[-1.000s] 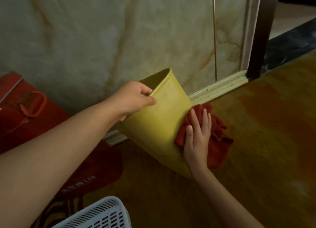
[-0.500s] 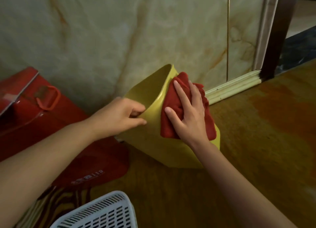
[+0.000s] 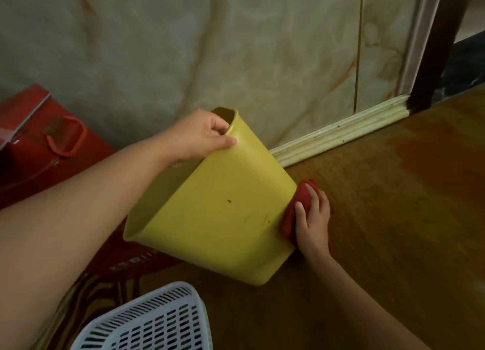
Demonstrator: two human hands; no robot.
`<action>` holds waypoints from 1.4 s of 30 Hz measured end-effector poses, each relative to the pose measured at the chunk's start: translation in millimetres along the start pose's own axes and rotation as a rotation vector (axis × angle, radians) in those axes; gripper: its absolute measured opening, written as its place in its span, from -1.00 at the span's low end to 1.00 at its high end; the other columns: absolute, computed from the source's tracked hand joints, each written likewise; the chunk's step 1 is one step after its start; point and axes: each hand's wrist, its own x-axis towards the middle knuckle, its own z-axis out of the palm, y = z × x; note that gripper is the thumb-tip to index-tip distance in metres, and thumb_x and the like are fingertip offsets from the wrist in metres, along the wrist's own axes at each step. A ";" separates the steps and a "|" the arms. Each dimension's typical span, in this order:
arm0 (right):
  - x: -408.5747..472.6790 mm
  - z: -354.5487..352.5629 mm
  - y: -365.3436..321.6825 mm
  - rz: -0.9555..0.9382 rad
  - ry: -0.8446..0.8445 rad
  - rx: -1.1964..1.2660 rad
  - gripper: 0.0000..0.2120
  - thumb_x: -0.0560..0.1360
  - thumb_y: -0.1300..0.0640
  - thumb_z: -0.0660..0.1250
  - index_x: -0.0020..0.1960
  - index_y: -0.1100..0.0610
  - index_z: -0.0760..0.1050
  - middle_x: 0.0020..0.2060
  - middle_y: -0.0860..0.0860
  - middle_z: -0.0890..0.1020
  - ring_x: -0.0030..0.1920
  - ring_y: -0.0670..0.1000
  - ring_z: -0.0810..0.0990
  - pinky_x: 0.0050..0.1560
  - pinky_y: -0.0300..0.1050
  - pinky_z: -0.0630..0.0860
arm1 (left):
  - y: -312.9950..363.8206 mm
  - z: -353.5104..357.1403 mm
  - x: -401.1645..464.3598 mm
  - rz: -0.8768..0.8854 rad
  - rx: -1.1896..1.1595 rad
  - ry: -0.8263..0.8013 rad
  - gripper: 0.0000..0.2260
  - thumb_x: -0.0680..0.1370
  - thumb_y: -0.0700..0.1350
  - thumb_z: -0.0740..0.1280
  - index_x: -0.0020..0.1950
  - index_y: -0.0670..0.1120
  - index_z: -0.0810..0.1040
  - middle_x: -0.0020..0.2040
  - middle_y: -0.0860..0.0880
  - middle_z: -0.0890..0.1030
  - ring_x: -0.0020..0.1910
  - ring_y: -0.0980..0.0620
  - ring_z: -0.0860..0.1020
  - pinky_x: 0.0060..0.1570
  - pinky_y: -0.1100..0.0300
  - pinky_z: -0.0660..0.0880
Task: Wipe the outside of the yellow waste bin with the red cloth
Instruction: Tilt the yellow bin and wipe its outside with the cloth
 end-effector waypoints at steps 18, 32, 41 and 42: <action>27.5 57.1 -136.6 -0.626 0.194 -0.232 -0.42 0.46 -0.34 0.03 0.45 -0.28 0.05 0.54 0.00 -0.11 0.52 0.11 -0.22 0.32 0.49 -0.11 | -56.3 -6.1 -42.2 -0.049 -0.013 -0.109 -0.59 0.51 -0.25 0.24 0.35 -0.09 0.33 -0.33 -0.11 0.55 -0.27 0.06 0.45 -0.20 0.17 0.42; -1.5 60.2 -45.3 0.274 0.136 0.103 -0.53 0.57 -0.15 -0.02 0.46 -0.23 0.02 0.54 0.04 -0.04 0.52 0.07 -0.13 0.42 0.31 -0.09 | -52.1 -14.8 -17.9 -0.195 -0.180 -0.183 -0.53 0.50 -0.21 0.27 0.39 -0.02 0.26 -0.20 0.07 0.71 -0.17 0.15 0.65 -0.18 0.24 0.58; 19.9 61.5 -140.2 -0.434 0.111 0.057 -0.51 0.51 -0.15 -0.01 0.44 -0.31 0.03 0.53 -0.10 0.03 0.51 -0.10 -0.14 0.39 0.21 -0.16 | -55.3 -10.3 -35.2 -0.184 -0.251 -0.359 -0.76 0.52 -0.10 0.23 0.16 0.08 0.50 -0.04 0.09 0.65 -0.07 0.18 0.61 -0.06 0.24 0.54; 31.0 56.9 -135.8 -0.425 0.107 0.058 -0.51 0.50 -0.16 0.00 0.43 -0.31 0.05 0.53 -0.08 0.05 0.51 -0.09 -0.11 0.39 0.23 -0.13 | -63.0 -15.1 -46.6 -0.133 -0.013 -0.391 -0.73 0.48 -0.06 0.30 0.17 0.04 0.50 -0.04 0.12 0.64 -0.08 0.24 0.59 -0.04 0.27 0.53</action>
